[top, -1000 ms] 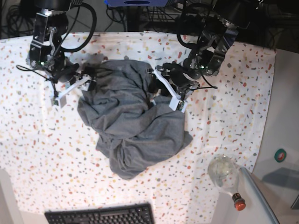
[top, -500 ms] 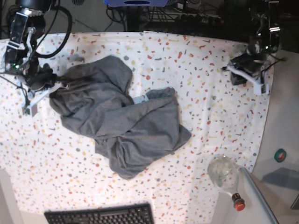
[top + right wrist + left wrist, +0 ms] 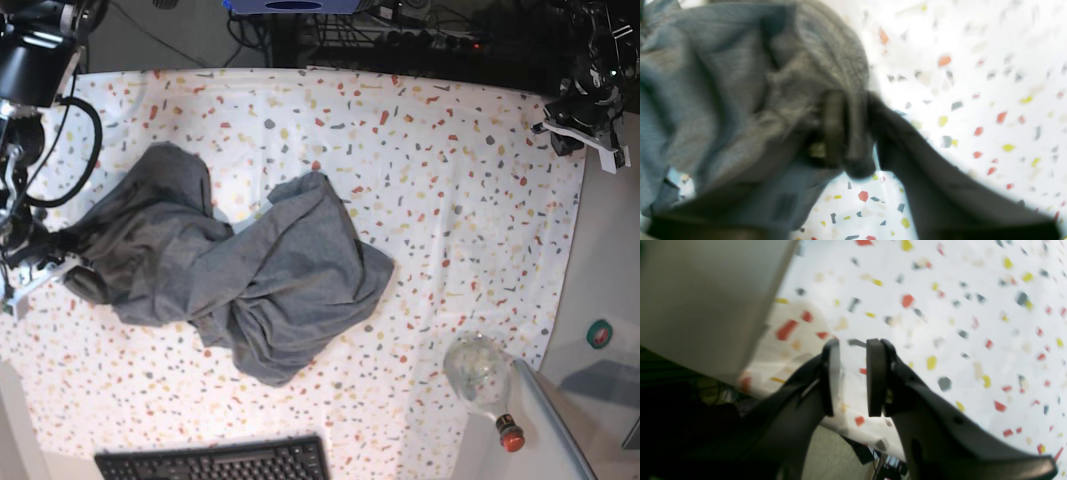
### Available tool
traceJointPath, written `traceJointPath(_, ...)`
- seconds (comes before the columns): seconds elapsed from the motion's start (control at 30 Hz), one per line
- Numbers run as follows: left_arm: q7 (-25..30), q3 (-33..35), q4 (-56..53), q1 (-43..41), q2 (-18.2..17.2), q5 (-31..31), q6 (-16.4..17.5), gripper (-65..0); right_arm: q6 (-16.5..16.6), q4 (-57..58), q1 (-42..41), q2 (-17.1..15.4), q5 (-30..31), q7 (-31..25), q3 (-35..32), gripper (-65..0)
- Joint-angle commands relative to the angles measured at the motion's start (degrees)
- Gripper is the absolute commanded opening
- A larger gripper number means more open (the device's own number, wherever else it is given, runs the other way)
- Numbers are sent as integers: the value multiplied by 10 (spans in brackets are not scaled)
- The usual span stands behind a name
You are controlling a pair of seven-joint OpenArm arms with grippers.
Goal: Layout the t-shirt on the table in an organized manner, then fold the t-shirt properly
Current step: 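Pull the grey shirt apart with both grippers to spread it, then grasp a shirt edge with each gripper, left gripper at the middle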
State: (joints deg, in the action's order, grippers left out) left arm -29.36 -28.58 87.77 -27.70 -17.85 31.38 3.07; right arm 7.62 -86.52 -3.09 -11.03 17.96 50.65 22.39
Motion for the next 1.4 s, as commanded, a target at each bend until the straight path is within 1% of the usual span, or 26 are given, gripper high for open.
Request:
traceJointPath(0.0, 10, -4, 11, -1, -4, 3, 3, -518, -1, -51, 20, 3, -5, -16, 16, -339)
traceJointPath(0.03, 10, -4, 11, -1, -1, 3, 3, -518, -1, -93, 48, 24, -2, -20, 35, -294)
traceJointPath(0.1, 10, -4, 11, 0, -1, 3, 3, -518, -1, -150, 96, 64, 5, -13, 61, -258)
traceJointPath(0.17, 10, 1, 12, 1, -1, 3, 4, -518, 0, -164, 138, 96, 5, -8, 60, -257)
traceJointPath(0.3, 10, 45, 12, 12, -3, 2, 4, -518, 2, -136, 183, 146, 6, -28, 56, -254)
traceJointPath(0.4, 10, 78, 12, 23, -4, 1, 4, -518, 2, -93, 183, 149, 6, -32, 34, -254)
traceJointPath(0.5, 10, 96, 12, 29, -3, 1, 4, -518, 2, -56, 181, 153, 6, -47, 19, -254)
traceJointPath(0.57, 10, 113, 12, 35, -3, 1, 4, -520, 2, -44, 181, 153, 6, -60, -1, -254)
traceJointPath(0.7, 13, 150, 12, 46, -3, 1, 4, -520, 2, -22, 176, 151, 6, -66, -42, -254)
traceJointPath(0.83, 11, 170, 11, 55, -3, 1, 4, -520, 2, 45, 146, 152, 6, -67, -48, -260)
traceJointPath(0.93, 11, 170, 11, 56, -2, 1, 4, -520, 2, 60, 143, 150, 6, -67, -48, -263)
traceJointPath(0.97, 11, 171, 11, 56, -1, 1, 4, -520, 3, 57, 145, 150, 6, -67, -48, -284)
traceJointPath(1.0, 10, 175, 11, 57, 0, 1, 4, -522, 3, 54, 147, 150, 6, -67, -48, -321)
traceJointPath(1.03, 12, 192, 10, 58, 0, 0, 4, -522, 10, 53, 151, 151, 6, -67, -48, -387)
traceJointPath(1.07, 13, 217, 10, 65, -1, 0, 4, -522, 31, 51, 152, 151, 6, -70, -48, -467)
traceJointPath(1.1, 13, 241, 6, 74, -2, 0, 3, -522, 60, 49, 155, 151, 6, -78, -48, -569)
traceJointPath(1.13, 13, 258, 4, 81, -2, 0, 3, -522, 83, 47, 157, 151, 6, -85, -47, -650)
traceJointPath(1.17, 13, 273, -2, 85, -2, 0, 3, -522, 98, 45, 161, 152, 6, -89, -46, -650)
traceJointPath(1.2, 14, 291, -6, 90, -1, 0, 3, -522, 106, 45, 164, 153, 6, -92, -42, -650)
traceJointPath(1.27, 14, 321, -11, 104, 3, 1, 1, -522, 105, 47, 166, 154, 6, -90, -27, -650)
traceJointPath(1.37, 14, 348, -10, 116, 23, 1, 0, -522, 105, 48, 168, 153, 6, -90, -22, -650)
